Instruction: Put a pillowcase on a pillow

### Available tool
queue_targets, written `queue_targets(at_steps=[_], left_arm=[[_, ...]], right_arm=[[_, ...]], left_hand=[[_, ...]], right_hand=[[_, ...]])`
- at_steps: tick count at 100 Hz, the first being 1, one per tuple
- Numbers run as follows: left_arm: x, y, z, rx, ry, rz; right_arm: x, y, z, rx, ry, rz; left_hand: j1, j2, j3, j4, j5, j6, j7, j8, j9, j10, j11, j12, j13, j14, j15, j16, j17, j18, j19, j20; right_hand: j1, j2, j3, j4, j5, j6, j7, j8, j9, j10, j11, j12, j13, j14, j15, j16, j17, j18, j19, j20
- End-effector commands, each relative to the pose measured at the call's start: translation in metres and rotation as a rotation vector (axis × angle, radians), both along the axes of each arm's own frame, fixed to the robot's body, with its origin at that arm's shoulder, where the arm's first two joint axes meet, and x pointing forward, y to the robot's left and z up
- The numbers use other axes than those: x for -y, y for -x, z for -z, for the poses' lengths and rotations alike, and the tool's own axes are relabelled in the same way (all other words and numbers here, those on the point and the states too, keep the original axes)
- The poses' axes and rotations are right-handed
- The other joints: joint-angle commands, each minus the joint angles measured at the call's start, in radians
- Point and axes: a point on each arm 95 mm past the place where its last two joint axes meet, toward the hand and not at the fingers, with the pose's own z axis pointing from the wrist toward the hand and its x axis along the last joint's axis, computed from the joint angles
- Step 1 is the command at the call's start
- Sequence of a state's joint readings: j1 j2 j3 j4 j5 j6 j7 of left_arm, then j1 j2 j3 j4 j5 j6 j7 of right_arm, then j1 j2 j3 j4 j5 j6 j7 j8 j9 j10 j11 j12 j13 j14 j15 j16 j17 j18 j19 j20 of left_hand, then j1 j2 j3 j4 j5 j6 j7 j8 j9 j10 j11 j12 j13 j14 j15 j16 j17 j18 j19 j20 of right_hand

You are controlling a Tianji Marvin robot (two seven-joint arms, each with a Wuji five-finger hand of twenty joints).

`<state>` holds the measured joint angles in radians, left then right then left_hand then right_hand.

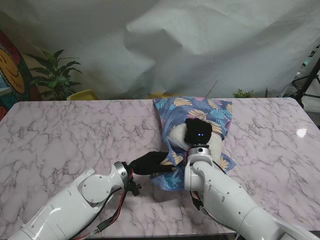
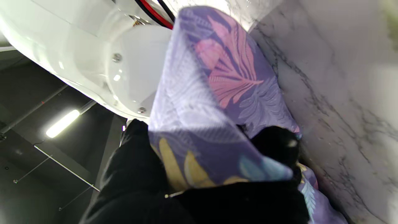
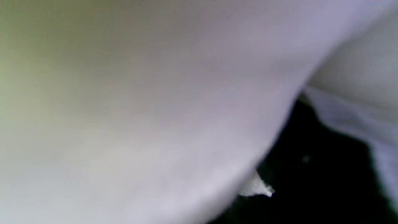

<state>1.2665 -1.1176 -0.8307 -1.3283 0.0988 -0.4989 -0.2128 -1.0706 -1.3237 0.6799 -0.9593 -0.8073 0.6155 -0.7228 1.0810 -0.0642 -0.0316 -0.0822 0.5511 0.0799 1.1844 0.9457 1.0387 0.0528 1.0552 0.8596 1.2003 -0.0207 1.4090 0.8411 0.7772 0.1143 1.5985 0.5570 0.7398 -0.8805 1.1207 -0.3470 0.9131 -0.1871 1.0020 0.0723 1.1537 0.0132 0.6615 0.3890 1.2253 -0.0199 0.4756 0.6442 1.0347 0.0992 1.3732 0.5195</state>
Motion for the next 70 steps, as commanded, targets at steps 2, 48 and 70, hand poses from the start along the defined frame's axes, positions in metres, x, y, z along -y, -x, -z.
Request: queue_targets(at_steps=[2, 48, 70], left_arm=[[0.0, 0.004, -0.003, 0.001, -0.001, 0.035], [-0.004, 0.008, -0.002, -0.028, -0.089, 0.171], [-0.004, 0.01, -0.002, -0.058, -0.118, 0.264]], right_arm=[[0.011, -0.006, 0.005, -0.004, 0.027, 0.002], [0.029, -0.032, 0.006, 0.066, 0.129, -0.046], [0.034, -0.04, 0.007, 0.013, 0.147, -0.037]], left_hand=[[0.035, 0.031, -0.008, 0.0, -0.025, -0.075, 0.044, 0.001, 0.06, 0.042, 0.081, 0.023, 0.054, -0.132, 0.047, -0.006, 0.038, -0.039, 0.092, -0.021], [0.06, 0.01, -0.003, 0.005, -0.022, -0.054, 0.058, 0.006, 0.078, 0.043, 0.144, 0.051, 0.077, -0.151, 0.112, -0.019, 0.081, -0.059, 0.153, -0.043], [0.069, 0.007, -0.009, -0.004, -0.009, -0.086, 0.07, 0.046, 0.069, 0.066, 0.182, 0.072, 0.061, -0.131, 0.165, -0.036, 0.064, -0.06, 0.182, -0.038]], right_hand=[[0.075, 0.141, 0.054, 0.096, 0.011, -0.039, 0.082, -0.003, 0.028, 0.048, 0.052, 0.0, 0.099, -0.123, 0.525, 0.065, 0.056, -0.129, 0.084, 0.045], [-0.093, 0.086, 0.085, 0.064, -0.014, -0.086, 0.155, -0.035, 0.036, 0.023, 0.106, -0.006, 0.103, -0.171, 0.545, 0.069, 0.062, -0.175, 0.089, 0.063], [-0.166, 0.065, 0.083, 0.045, -0.021, -0.094, 0.163, -0.027, 0.019, 0.017, 0.134, 0.005, 0.101, -0.174, 0.552, 0.071, 0.06, -0.174, 0.086, 0.063]])
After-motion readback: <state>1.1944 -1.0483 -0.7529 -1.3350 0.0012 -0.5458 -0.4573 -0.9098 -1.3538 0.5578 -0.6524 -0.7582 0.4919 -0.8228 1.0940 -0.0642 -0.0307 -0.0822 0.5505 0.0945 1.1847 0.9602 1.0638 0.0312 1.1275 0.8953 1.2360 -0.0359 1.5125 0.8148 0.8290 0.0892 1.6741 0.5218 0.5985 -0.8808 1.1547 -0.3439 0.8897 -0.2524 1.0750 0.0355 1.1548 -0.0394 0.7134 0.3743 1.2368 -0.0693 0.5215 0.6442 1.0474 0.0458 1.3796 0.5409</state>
